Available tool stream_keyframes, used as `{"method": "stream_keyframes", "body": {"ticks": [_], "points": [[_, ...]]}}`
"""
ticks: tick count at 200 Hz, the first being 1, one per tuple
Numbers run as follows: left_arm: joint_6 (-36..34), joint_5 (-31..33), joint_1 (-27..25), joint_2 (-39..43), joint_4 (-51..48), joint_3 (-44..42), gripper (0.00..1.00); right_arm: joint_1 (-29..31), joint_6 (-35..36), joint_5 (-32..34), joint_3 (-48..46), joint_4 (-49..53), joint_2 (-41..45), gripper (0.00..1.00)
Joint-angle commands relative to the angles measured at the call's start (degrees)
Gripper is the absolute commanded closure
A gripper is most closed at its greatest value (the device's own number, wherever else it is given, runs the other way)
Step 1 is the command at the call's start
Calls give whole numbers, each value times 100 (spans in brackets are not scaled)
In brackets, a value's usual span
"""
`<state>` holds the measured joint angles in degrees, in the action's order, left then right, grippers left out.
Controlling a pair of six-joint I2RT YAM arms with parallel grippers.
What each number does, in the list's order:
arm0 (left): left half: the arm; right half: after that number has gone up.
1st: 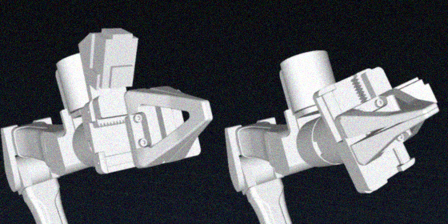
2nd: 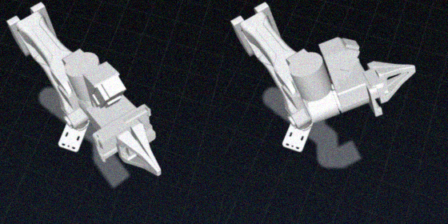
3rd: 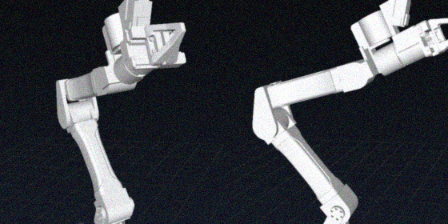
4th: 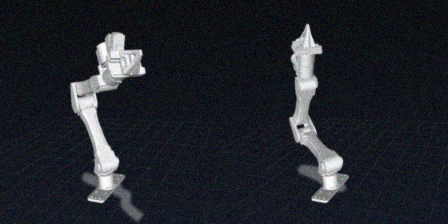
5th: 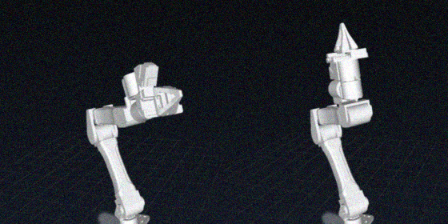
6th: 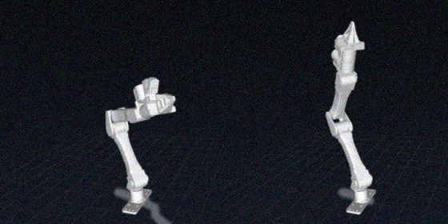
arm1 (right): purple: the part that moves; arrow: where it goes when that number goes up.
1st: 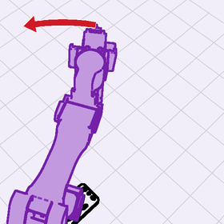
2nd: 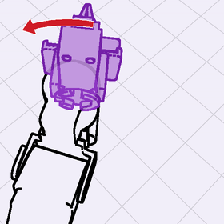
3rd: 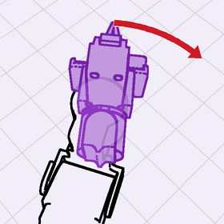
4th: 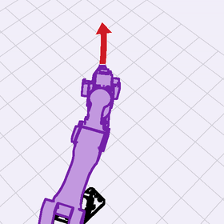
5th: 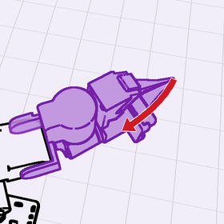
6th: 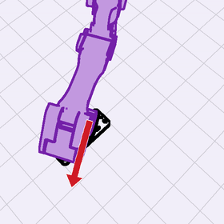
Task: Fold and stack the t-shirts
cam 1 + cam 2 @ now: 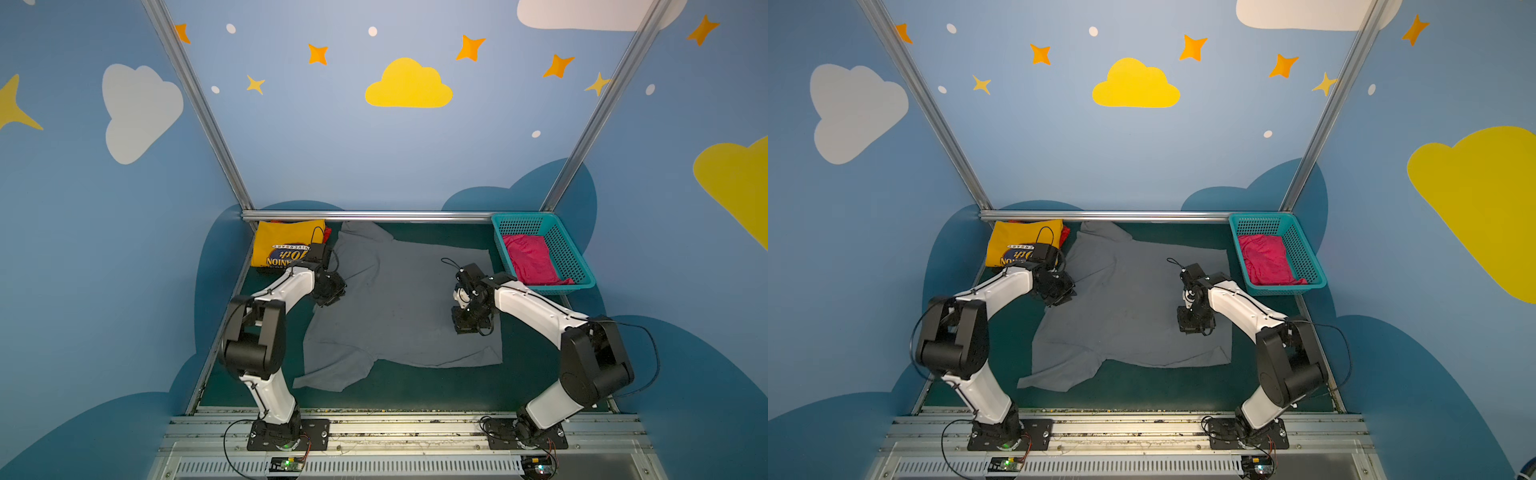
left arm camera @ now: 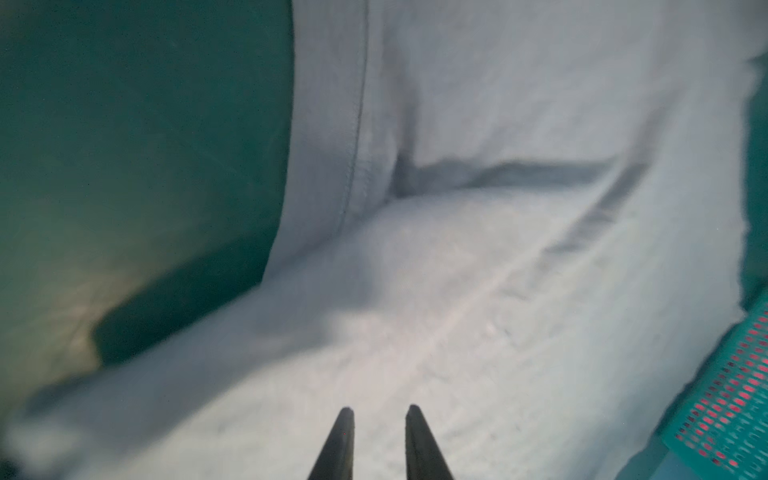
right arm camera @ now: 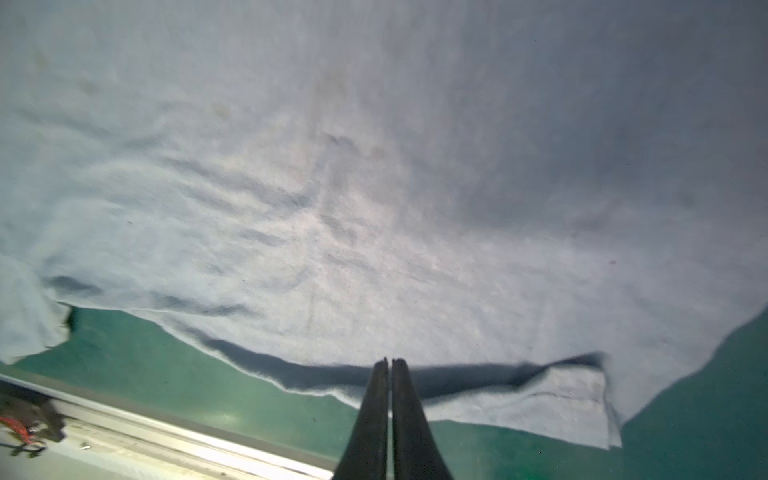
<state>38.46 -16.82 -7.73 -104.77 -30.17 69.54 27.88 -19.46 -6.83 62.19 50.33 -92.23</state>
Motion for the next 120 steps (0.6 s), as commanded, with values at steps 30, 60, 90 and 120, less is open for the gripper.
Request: {"method": "stream_keyframes", "body": {"ticks": [30, 60, 90, 120], "points": [[-213, 91, 160, -558, -94, 88, 81, 244, -360, 440, -490, 117, -35, 93], [-113, 257, 250, -765, -76, 26, 83, 244, -474, 596, -788, 205, 212, 92], [3, 319, 369, -858, -51, -61, 83, 227, -558, 707, -991, 306, 316, 91], [103, 324, 496, -820, 27, -163, 83, 218, -723, 787, -1174, 512, 587, 91]]}}
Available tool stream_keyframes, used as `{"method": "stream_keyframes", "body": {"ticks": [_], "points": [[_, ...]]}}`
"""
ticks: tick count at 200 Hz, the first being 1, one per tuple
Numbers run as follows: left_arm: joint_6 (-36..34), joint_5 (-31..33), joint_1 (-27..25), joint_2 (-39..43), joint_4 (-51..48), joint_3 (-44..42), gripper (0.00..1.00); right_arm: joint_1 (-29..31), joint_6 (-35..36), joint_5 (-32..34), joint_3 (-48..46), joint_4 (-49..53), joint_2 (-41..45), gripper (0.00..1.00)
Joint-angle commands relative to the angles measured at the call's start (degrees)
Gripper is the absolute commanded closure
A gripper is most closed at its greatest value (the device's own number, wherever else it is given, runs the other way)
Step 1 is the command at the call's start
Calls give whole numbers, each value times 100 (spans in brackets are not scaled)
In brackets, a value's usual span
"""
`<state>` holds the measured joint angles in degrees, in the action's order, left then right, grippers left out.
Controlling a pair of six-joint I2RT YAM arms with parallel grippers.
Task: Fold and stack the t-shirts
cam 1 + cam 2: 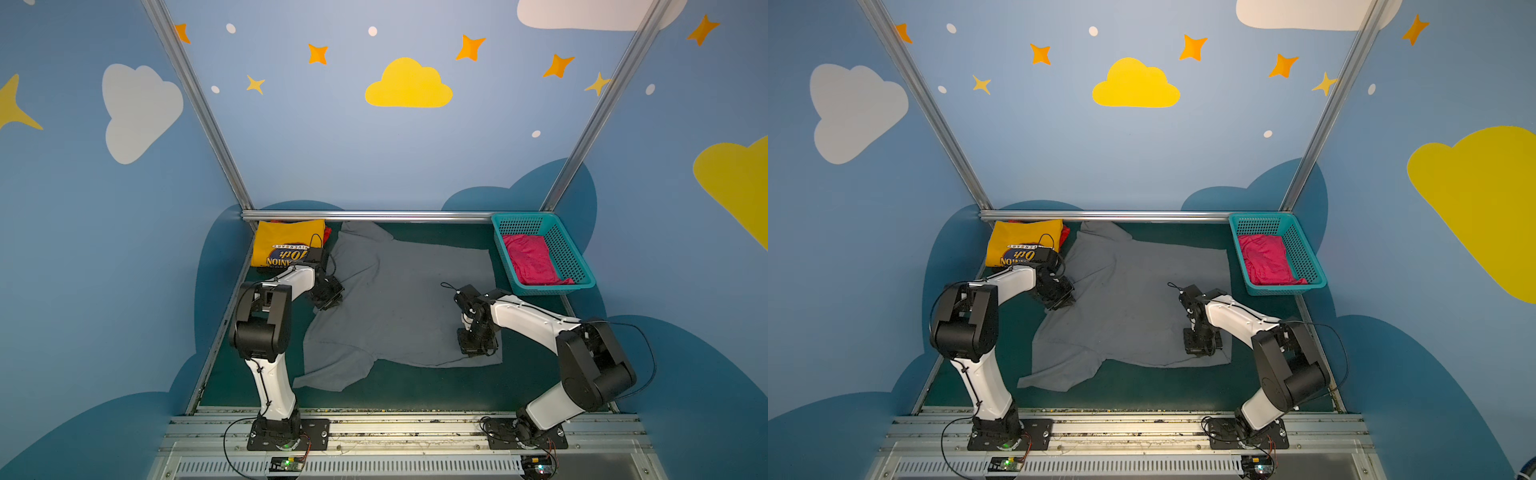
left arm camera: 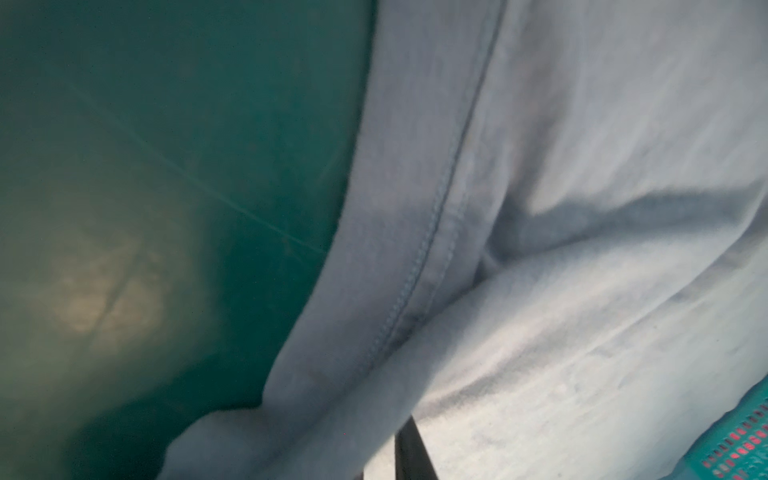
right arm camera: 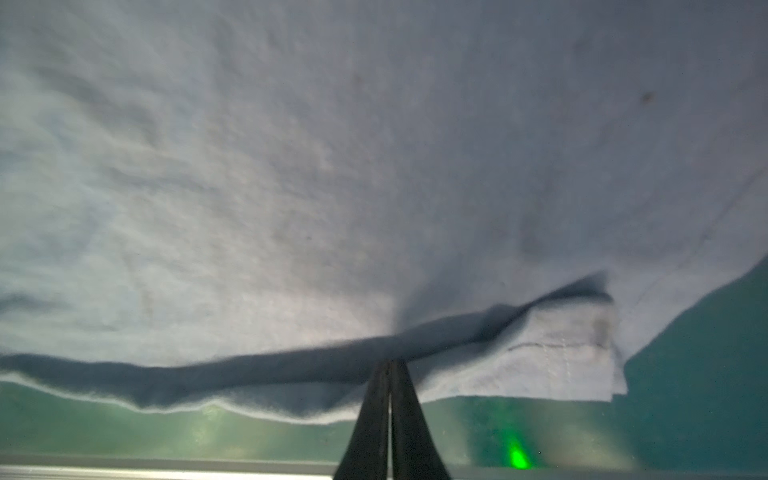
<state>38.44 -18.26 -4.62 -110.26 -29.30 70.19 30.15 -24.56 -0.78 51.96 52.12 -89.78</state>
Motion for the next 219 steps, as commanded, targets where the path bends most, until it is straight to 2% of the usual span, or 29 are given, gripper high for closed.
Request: {"method": "stream_keyframes", "body": {"ticks": [1, 45, 87, 112, 127, 144, 169, 195, 219], "points": [[113, 462, 188, -274, -60, -232, 83, -9, -214, 181, -151, 333, 342, 91], [155, 508, 283, -233, -47, -264, 83, 25, -615, 225, -389, 686, 926, 89], [218, 547, 338, -154, 1, -327, 83, 49, -1312, 238, -585, 1187, 1452, 89], [203, 534, 336, -94, -15, -342, 83, 146, -1492, 85, -340, 1256, 1848, 89], [203, 499, 339, -58, 20, -374, 83, 175, -1432, 50, -101, 926, 1979, 88], [222, 503, 331, -31, 23, -382, 83, 175, -1284, -114, 146, 355, 1801, 87], [259, 519, 332, -13, 81, -428, 83, 290, -1049, -429, 488, -153, 1018, 88], [309, 507, 333, -39, 135, -452, 83, 465, -807, -853, 297, -825, 341, 86], [345, 564, 339, -48, 109, -437, 83, 509, -971, -755, -5, -990, 88, 90]]}}
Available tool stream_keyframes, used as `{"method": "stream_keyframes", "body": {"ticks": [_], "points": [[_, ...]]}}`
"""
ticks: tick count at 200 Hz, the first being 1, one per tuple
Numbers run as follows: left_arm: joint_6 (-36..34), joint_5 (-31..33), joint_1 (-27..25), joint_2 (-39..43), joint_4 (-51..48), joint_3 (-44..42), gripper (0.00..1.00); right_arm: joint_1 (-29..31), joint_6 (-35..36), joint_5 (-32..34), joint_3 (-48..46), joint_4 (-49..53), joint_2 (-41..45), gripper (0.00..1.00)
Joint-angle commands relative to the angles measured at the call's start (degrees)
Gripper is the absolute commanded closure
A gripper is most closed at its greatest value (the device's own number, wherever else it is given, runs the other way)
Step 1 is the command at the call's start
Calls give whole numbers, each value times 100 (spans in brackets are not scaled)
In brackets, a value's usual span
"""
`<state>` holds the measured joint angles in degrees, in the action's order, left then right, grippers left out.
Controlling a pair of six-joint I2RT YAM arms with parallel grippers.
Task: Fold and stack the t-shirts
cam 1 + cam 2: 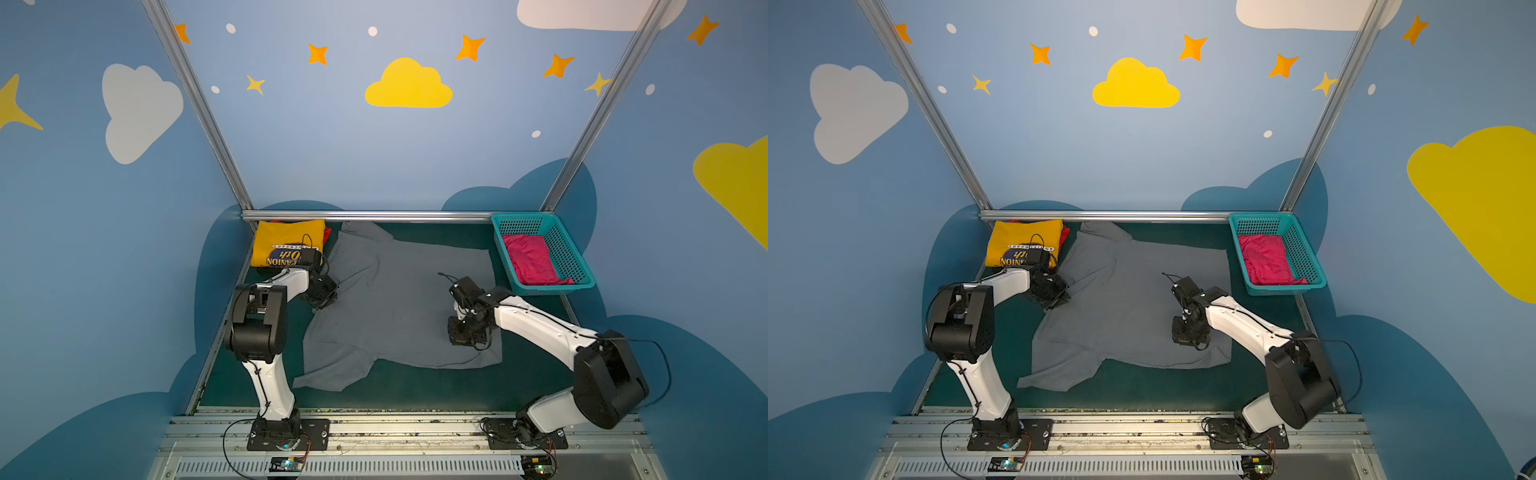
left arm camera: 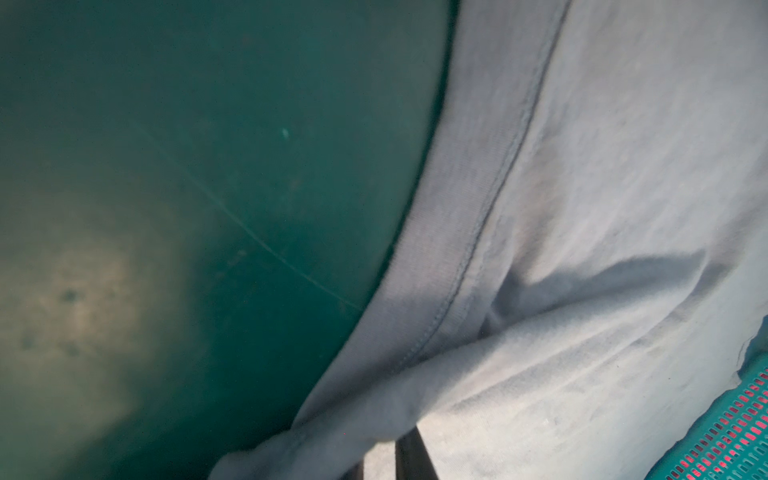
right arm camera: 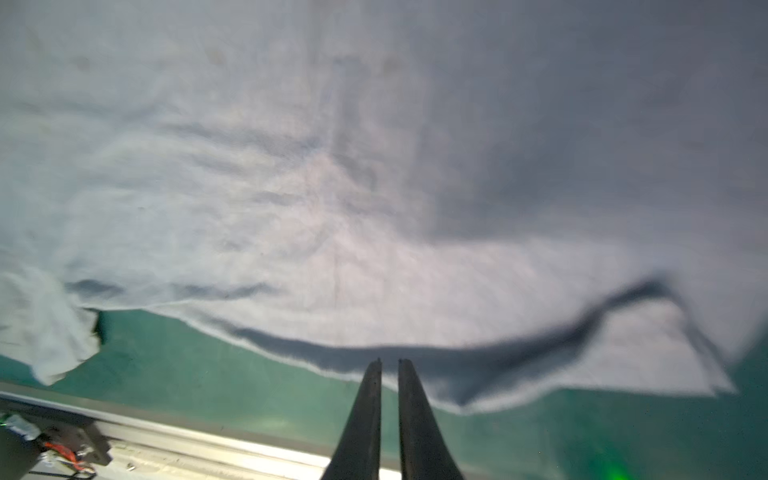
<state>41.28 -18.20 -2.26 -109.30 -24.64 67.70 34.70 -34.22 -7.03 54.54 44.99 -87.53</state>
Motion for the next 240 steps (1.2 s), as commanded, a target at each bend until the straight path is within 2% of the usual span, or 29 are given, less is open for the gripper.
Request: {"method": "stream_keyframes", "body": {"ticks": [1, 21, 24, 48, 86, 122, 142, 159, 187, 212, 240], "points": [[63, 565, 103, -145, -357, -192, 82, 59, -19, -105, -296, -267, -141, 90], [127, 563, 108, -127, -366, -225, 81, 94, -310, 352, -501, 36, -41, 97], [137, 728, 109, -120, -362, -231, 81, 106, -372, 461, -537, 122, 12, 98], [242, 857, 124, -135, -324, -271, 81, 185, -741, 892, -787, 526, 399, 98], [370, 949, 204, -195, -300, -293, 81, 228, -1465, 1152, -1356, 785, 875, 96], [418, 976, 269, -180, -278, -355, 81, 421, -2119, 1525, -1385, 1418, 1366, 100], [413, 980, 271, -133, -304, -366, 81, 432, -2265, 1518, -1471, 1525, 1624, 99], [413, 888, 279, -1, -300, -402, 81, 436, -2177, 1502, -1379, 1415, 1811, 97], [382, 672, 253, 434, -367, -397, 81, 432, -1598, 1617, -760, 1192, 1804, 80], [326, 834, 223, 962, -612, -251, 80, 368, -831, 1859, 46, 832, 1332, 68], [264, 1164, 221, 1353, -744, 38, 78, 57, 61, 1744, 1057, 551, 354, 63]]}}
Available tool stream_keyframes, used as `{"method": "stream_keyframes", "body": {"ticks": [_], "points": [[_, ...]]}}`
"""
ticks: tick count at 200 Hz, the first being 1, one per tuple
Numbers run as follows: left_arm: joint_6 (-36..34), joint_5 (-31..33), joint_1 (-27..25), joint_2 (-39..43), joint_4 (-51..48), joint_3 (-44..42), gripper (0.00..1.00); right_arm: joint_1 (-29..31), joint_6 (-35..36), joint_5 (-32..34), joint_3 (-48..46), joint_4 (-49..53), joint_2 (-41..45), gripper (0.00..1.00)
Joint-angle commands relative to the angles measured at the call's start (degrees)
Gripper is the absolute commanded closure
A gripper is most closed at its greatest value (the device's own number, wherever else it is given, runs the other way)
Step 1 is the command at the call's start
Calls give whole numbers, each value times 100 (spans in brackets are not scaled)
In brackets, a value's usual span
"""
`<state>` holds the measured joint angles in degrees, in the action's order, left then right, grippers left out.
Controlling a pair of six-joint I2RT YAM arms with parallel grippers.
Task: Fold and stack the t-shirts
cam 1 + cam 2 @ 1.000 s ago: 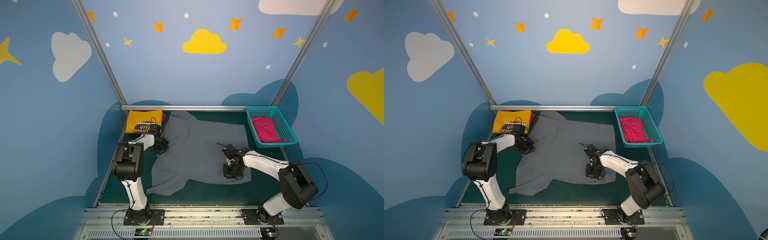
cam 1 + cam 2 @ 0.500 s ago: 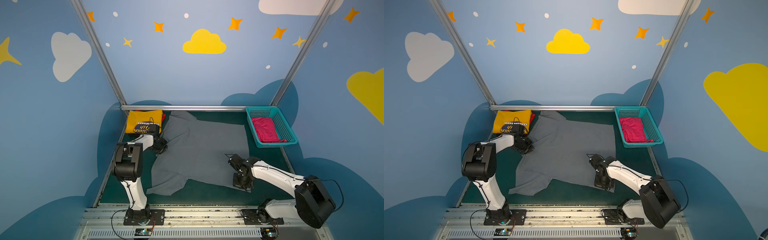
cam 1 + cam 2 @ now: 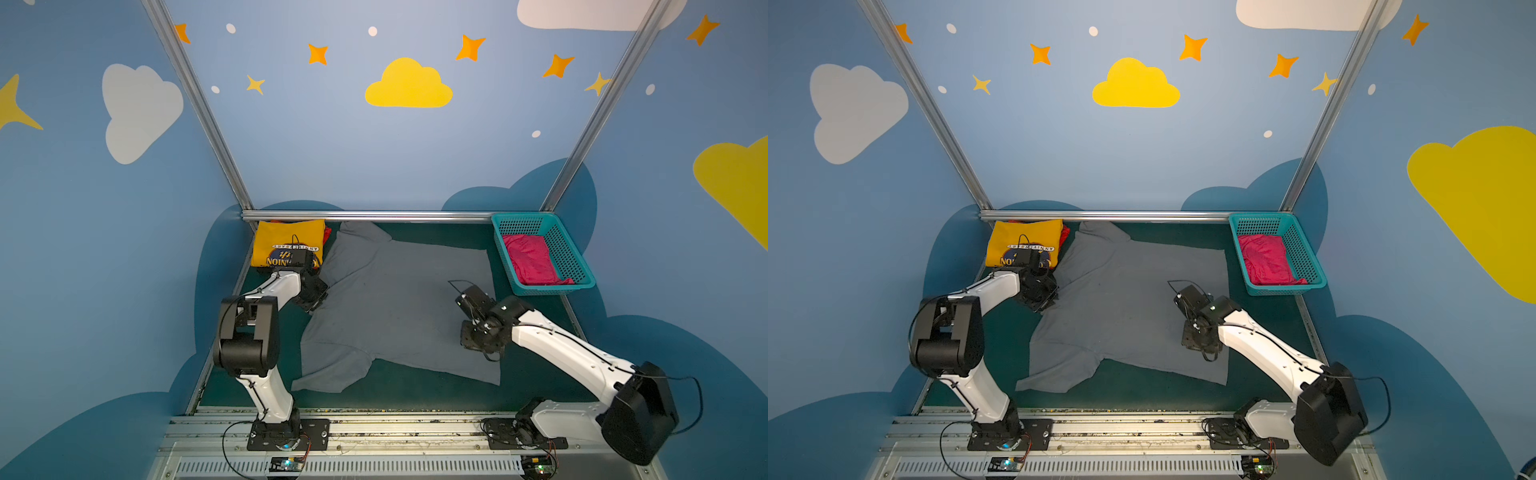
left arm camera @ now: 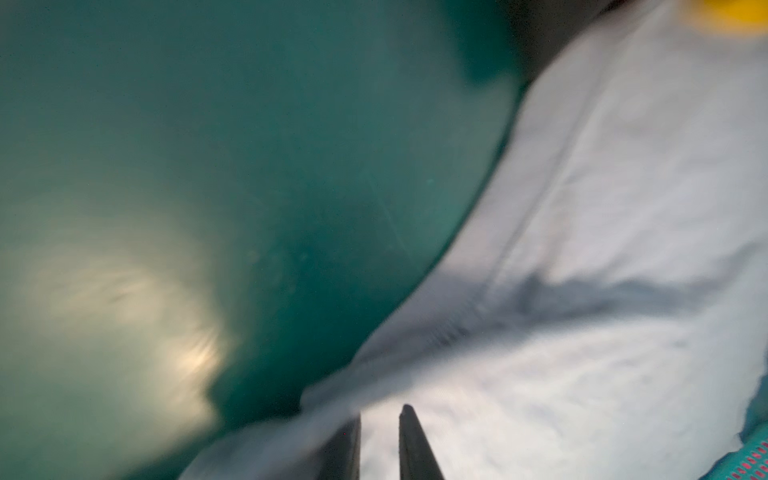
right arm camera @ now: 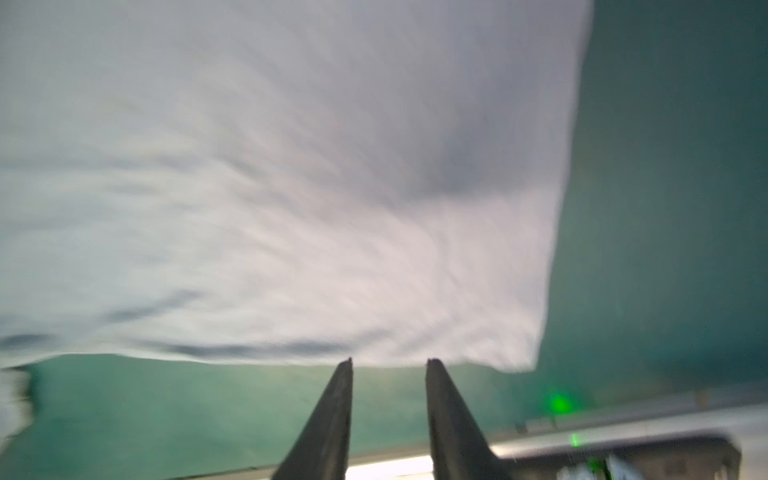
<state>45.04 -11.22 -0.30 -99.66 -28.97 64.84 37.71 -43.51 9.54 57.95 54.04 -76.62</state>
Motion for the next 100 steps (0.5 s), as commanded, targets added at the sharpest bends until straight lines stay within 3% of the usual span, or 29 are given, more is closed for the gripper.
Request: {"method": "stream_keyframes", "body": {"ticks": [1, 27, 74, 100], "points": [[-111, 478, 23, 392, -307, 339, 78, -259, 1013, 77, 752, -361, -782, 63], [-272, 525, 16, 31, -197, 779, 77, -556, 1659, -263, 1625, -605, -1824, 62], [-430, -335, -85, -1401, 284, 1697, 79, -997, 2149, -1042, 2732, -939, -3349, 68], [-470, -184, -190, -1838, 272, 2004, 80, -1094, 2302, -1207, 3039, -886, -3858, 69]]}}
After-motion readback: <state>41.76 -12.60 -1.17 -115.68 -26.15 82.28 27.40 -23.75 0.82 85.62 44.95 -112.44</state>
